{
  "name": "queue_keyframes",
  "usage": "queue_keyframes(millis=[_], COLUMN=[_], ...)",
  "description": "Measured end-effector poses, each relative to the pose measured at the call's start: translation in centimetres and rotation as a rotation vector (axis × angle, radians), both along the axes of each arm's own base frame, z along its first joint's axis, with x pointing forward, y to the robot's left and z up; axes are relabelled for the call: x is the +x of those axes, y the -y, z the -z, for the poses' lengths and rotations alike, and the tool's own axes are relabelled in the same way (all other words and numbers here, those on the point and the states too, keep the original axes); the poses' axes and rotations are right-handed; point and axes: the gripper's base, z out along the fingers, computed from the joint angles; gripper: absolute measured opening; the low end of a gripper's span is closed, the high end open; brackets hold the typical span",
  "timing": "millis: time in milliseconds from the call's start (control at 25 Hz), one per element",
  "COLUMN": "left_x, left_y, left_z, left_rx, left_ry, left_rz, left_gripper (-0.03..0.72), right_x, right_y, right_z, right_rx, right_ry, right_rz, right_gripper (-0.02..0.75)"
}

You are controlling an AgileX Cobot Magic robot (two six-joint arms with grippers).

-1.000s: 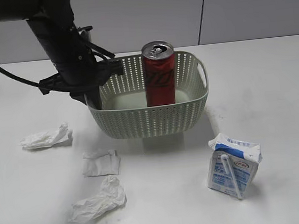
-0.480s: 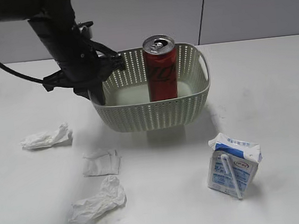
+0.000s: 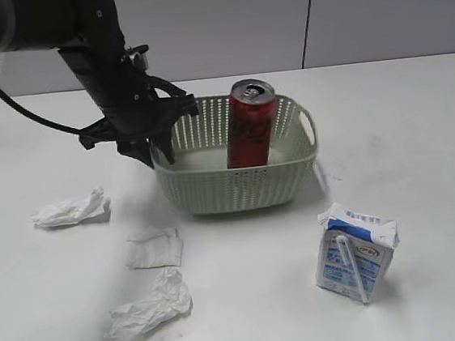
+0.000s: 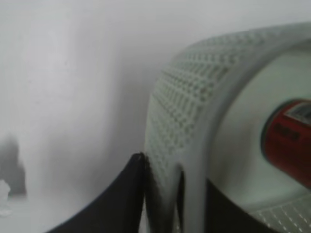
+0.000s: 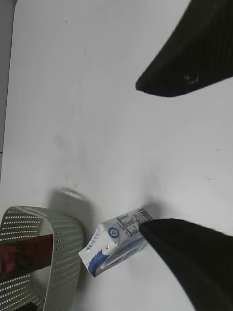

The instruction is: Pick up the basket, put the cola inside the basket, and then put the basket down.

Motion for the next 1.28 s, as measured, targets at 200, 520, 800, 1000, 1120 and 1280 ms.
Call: queue_keyframes(millis=[200, 520, 800, 1000, 1120, 1280], left_x=[0.1, 0.5, 2.1, 2.8, 3.4, 3.4], left_y=[0.1, -0.8, -4.7, -8.9, -12.1, -16.2], left_z=[0.0, -0.5, -7.1, -11.3, -12.1, -13.8], left_rx=[-0.015, -0.018, -0.034, -0.031, -0.013, 0.054], left_ry=[0.006, -0.025, 0.047, 0.13, 0.161, 0.22], left_rz=[-0.01, -0.023, 0.027, 0.049, 0.022, -0.025], left_gripper=[0.331, 0.669, 0.692, 0.687, 0.681, 0.666], right_x=[0.0, 0.0, 0.0, 0.0, 0.0, 0.0], right_y=[0.0, 0.0, 0.0, 0.0, 0.0, 0.0], right_z=[0.0, 0.0, 0.0, 0.0, 0.0, 0.0], right_rx=[0.0, 0.0, -0.001, -0.001, -0.001, -0.001], right_ry=[0.0, 0.0, 0.0, 0.0, 0.0, 0.0], right_rz=[0.0, 0.0, 0.0, 0.0, 0.0, 0.0], right_gripper=[0.592, 0.591, 0.591, 0.591, 0.592, 0.592])
